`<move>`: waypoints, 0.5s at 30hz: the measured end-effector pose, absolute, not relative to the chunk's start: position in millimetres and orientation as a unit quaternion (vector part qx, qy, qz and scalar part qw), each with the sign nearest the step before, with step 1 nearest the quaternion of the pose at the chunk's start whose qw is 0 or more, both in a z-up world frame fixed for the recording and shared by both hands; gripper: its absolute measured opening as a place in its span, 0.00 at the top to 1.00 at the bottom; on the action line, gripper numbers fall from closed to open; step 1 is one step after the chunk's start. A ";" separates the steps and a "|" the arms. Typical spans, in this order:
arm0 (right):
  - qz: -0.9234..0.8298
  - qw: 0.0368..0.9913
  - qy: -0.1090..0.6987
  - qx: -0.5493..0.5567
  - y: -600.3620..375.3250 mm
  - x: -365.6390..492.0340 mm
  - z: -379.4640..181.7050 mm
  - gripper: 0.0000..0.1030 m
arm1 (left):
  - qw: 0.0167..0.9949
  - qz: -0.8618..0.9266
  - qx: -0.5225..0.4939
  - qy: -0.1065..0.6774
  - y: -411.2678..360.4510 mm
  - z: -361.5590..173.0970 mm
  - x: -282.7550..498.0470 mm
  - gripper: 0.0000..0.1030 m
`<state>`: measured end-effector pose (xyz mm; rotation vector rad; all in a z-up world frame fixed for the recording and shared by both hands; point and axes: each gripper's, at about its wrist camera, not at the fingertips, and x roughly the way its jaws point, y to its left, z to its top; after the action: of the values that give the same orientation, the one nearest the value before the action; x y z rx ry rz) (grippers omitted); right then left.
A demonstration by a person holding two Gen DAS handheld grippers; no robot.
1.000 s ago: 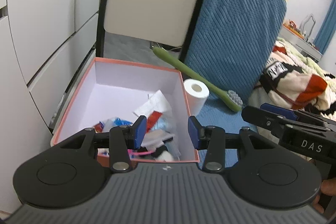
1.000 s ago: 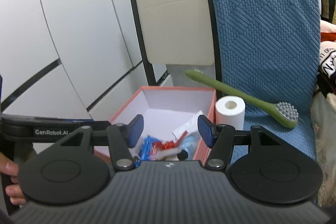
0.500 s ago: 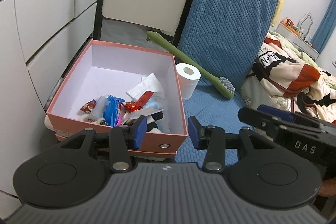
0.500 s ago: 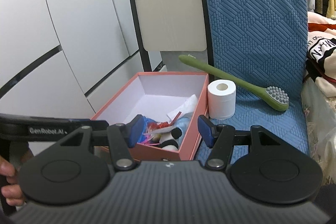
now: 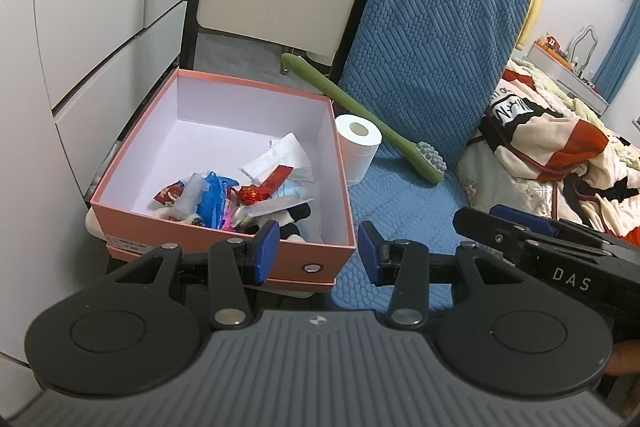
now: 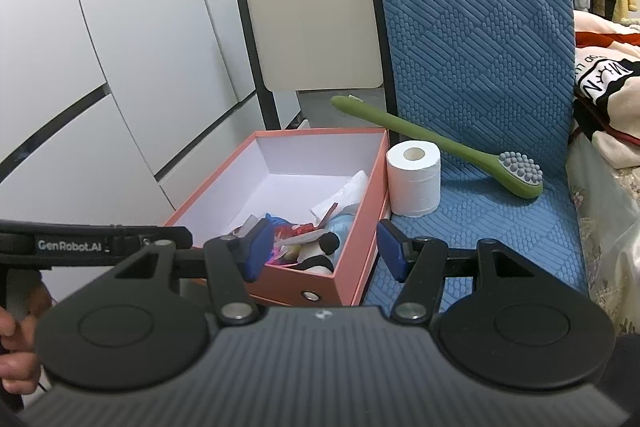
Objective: Organize soft objects
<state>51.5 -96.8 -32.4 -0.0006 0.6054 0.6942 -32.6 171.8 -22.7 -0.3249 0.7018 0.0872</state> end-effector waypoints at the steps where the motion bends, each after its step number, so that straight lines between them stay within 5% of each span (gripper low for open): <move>1: 0.334 0.896 0.292 -0.002 -96.8 51.8 -32.5 0.42 | 0.925 0.042 -0.160 0.342 171.6 -22.8 -32.8 0.52; 4: 0.334 0.896 0.293 -0.005 -96.7 53.2 -33.5 0.40 | 0.925 0.041 -0.160 0.342 171.3 -23.0 -32.4 0.47; 6: 0.330 0.897 0.293 -0.008 -96.6 54.3 -34.2 0.17 | 0.925 0.041 -0.160 0.342 171.4 -22.7 -32.1 0.26; 8: 0.324 0.902 0.286 -0.005 -98.5 54.5 -34.0 0.15 | 0.926 0.044 -0.160 0.340 171.8 -22.6 -32.5 0.10; 15: 0.318 0.903 0.287 -0.012 -99.5 57.2 -33.4 0.15 | 0.928 0.052 -0.156 0.336 169.9 -20.5 -31.7 0.02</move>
<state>57.2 -99.5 -33.4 -0.0246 0.5939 0.6575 -31.7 169.9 -20.5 -0.3191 0.6878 0.1072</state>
